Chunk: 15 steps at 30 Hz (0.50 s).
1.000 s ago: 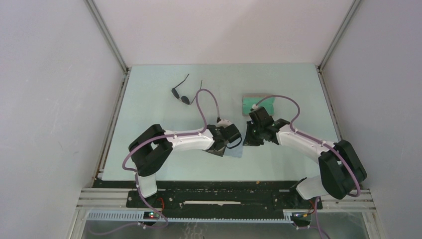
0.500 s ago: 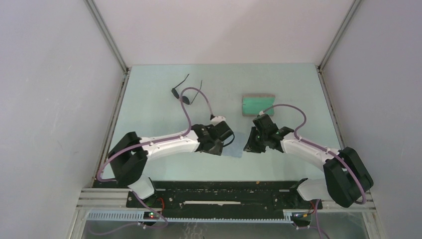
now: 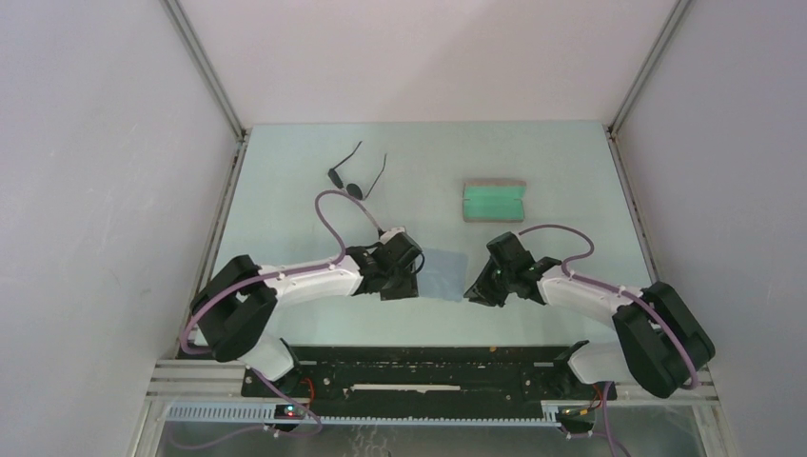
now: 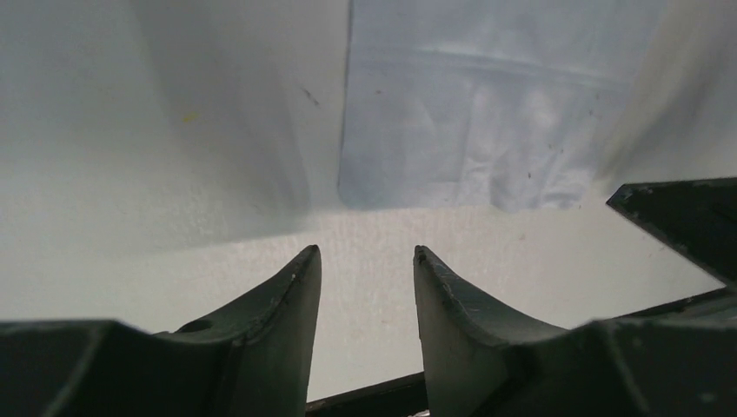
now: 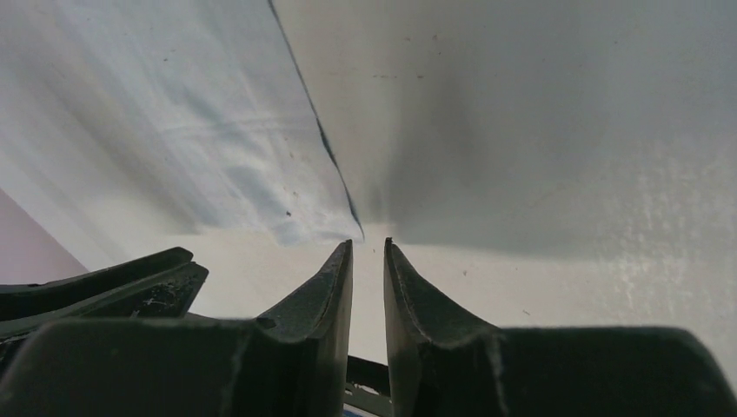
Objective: Organize the sunglasses
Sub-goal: Fold the glasses cleaning cloth at the center of the board.
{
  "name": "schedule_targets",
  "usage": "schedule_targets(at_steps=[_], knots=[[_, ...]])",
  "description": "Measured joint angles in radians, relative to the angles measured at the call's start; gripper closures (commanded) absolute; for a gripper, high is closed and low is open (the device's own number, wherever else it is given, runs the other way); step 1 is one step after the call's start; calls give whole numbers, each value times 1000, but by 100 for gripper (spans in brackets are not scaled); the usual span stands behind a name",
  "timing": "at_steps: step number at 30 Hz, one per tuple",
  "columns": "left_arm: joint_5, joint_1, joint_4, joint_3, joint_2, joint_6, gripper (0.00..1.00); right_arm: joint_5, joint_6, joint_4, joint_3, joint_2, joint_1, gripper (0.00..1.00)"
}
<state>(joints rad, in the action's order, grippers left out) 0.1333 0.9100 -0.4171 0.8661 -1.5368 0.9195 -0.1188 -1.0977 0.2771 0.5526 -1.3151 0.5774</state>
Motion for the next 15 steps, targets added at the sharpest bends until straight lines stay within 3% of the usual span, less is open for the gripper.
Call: schedule_targets(at_steps=[11, 15], knots=[[-64, -51, 133, -74, -21, 85, 59, -85, -47, -106, 0, -102, 2, 73], [-89, -62, 182, -77, -38, 101, 65, -93, -56, -124, 0, -111, 6, 75]])
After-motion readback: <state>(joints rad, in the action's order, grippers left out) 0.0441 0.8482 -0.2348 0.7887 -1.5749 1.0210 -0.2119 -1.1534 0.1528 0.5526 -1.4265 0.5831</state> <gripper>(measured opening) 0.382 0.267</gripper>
